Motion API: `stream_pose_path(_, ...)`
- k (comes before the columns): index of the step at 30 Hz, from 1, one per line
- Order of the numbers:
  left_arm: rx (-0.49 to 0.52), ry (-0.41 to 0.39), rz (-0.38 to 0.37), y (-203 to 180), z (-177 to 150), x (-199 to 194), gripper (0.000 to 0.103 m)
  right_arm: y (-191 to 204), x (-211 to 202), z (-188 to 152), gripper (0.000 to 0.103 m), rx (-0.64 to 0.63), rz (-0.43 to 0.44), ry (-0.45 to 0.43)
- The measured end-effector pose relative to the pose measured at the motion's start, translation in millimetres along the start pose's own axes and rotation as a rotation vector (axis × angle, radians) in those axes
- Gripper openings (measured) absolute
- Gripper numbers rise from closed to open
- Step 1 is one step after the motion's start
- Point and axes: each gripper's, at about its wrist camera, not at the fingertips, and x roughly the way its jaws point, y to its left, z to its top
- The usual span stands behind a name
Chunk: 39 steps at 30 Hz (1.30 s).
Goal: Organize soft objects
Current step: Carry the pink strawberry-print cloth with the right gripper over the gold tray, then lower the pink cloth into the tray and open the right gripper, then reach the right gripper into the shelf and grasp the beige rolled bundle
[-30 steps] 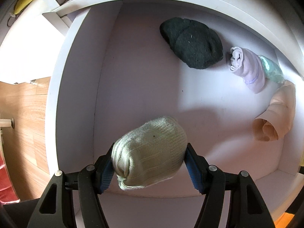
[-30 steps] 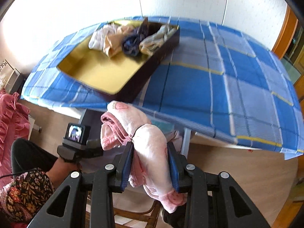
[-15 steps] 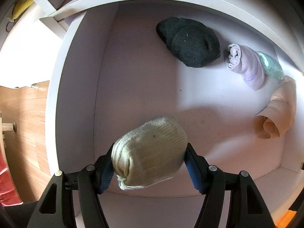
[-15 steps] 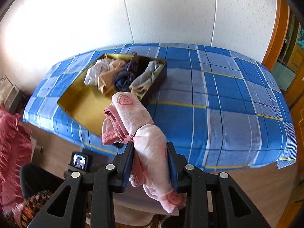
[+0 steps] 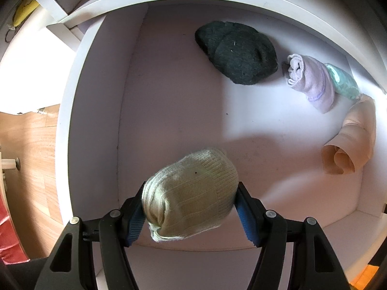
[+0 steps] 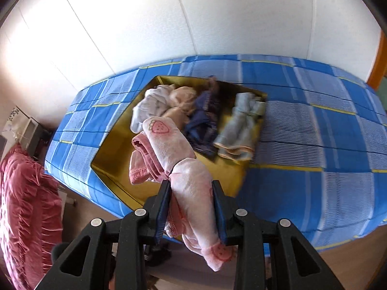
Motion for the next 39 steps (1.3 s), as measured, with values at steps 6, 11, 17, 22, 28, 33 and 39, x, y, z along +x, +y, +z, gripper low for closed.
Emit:
stream_pose_path(6,0.003,0.001,-0.001,-1,-2,1,0.068,28,49,16,0.033,0.049,0.040,0.070)
stream_pose_path(11,-0.005,0.004,-0.010,3,-2,2,0.068,45,82,28,0.033,0.074,0.047,0.092)
stream_pose_path(17,-0.005,0.006,-0.018,6,-1,3,0.068,60,114,42,0.037,0.016,0.033,0.079)
stream_pose_path(22,-0.009,0.005,-0.025,7,0,4,0.068,61,123,45,0.045,-0.053,-0.027,0.096)
stream_pose_path(28,0.003,0.000,-0.014,3,-2,2,0.068,43,87,37,0.045,-0.041,0.053,0.006)
stream_pose_path(33,0.005,-0.003,-0.009,-2,-4,1,0.068,31,48,10,0.045,-0.074,0.103,-0.054)
stream_pose_path(39,0.007,-0.006,-0.011,-3,-5,-1,0.068,22,6,-54,0.045,-0.164,0.140,-0.118)
